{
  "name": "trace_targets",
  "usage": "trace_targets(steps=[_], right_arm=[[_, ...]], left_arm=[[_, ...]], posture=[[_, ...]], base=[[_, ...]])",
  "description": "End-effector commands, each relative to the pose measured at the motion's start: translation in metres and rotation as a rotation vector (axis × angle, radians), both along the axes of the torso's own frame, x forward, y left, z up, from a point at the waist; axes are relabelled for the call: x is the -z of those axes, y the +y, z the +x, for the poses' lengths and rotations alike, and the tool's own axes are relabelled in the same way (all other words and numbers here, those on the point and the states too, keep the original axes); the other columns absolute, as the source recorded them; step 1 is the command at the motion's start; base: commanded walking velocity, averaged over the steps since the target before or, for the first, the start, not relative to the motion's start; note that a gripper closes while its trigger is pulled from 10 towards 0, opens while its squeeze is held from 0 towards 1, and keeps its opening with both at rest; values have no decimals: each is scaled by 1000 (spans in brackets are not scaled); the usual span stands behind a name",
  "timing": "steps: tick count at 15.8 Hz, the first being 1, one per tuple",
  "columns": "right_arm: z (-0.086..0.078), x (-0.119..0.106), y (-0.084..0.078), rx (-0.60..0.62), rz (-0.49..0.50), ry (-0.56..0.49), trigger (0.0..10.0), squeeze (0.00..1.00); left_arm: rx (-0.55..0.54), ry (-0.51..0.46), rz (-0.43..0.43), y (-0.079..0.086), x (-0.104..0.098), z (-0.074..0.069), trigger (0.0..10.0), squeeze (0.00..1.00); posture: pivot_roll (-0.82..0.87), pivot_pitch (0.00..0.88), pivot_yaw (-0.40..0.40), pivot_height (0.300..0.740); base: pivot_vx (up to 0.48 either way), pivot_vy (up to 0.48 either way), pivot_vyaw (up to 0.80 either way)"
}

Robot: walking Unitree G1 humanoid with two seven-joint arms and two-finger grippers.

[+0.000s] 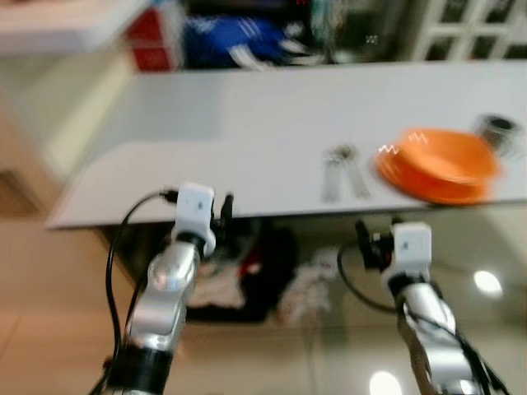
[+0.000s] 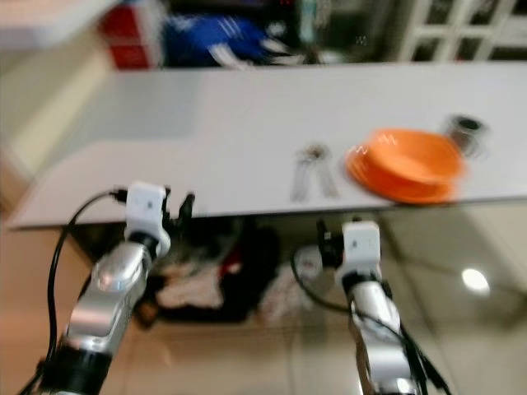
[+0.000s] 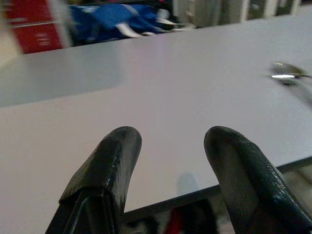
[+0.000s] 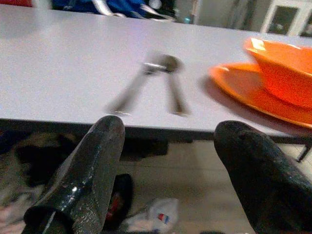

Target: Setting the table

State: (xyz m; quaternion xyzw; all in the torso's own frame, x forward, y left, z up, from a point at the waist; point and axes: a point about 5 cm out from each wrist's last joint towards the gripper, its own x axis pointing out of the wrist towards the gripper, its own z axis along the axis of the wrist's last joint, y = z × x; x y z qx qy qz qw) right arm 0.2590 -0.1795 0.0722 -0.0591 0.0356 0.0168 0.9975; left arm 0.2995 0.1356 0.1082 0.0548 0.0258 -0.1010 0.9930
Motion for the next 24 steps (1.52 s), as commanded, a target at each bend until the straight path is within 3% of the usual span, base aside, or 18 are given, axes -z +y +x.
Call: trace_targets(steps=[1, 5, 12, 24], right_arm=[[0, -2, 5, -30, -18, -6, 10000, 0], [4, -3, 6, -16, -4, -14, 10000, 0], [5, 0, 12, -15, 9, -10, 10000, 0], [4, -1, 13, -11, 3, -17, 10000, 0]], left_arm=[[-14, 0, 16, 6, 1, -1, 10000, 0], [-11, -4, 29, 7, 0, 0, 10000, 0], [11, -20, 72, 17, -3, 8, 10000, 0], [38, -21, 73, 14, -2, 10, 10000, 0]], posture=[[26, 0, 0, 740], [28, 0, 1, 740], [34, 0, 9, 740], [31, 0, 8, 740]], base=[[0, 476, 0], [0, 476, 781], [0, 479, -181], [0, 480, 0]])
